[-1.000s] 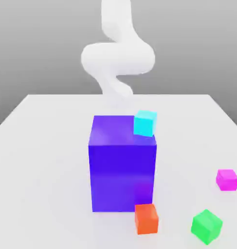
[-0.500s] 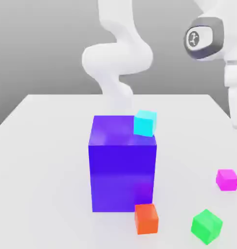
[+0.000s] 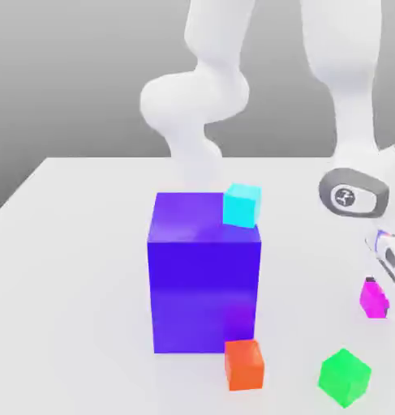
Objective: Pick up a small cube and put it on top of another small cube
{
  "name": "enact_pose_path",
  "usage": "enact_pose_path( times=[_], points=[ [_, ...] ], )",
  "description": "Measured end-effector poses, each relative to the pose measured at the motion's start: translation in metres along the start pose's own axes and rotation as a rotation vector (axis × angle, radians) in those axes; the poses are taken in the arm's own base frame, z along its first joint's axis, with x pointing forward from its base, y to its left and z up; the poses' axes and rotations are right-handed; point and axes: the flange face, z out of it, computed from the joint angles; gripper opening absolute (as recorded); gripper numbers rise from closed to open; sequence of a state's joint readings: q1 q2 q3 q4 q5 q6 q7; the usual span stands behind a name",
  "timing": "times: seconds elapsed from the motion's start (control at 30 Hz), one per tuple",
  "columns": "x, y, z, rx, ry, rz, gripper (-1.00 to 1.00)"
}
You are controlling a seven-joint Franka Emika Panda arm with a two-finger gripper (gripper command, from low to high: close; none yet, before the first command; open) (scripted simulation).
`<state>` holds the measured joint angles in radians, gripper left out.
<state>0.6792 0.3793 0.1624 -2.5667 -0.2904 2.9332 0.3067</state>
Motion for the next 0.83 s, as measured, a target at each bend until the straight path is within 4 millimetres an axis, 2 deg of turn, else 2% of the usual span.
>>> enact_pose_path(
  times=[0.13,0.3,0.33,0.4,0.47,0.53,0.57,0.63,0.7,0.73,0.83],
  points=[
    [0.0,0.0,0.0,0.0,-0.001,-0.001,-1.0],
    [0.0,0.0,-0.049,0.0,-0.001,0.0,-1.0],
    [0.003,0.008,-0.059,-0.002,-0.001,0.023,-1.0],
    [0.019,0.053,-0.073,-0.005,-0.002,0.155,-1.0],
    [0.032,0.108,-0.087,-0.005,-0.002,0.307,-1.0],
    [0.037,0.168,-0.103,-0.003,-0.002,0.465,-1.0],
    [0.037,0.19,-0.104,-0.001,-0.002,0.52,-1.0],
    [0.037,0.207,-0.088,0.0,-0.001,0.563,-1.0],
    [0.036,0.211,-0.062,0.0,-0.001,0.573,-1.0],
    [0.036,0.211,-0.053,0.0,-0.001,0.575,1.0],
    [0.036,0.211,-0.053,0.0,-0.001,0.575,1.0]
  ],
)
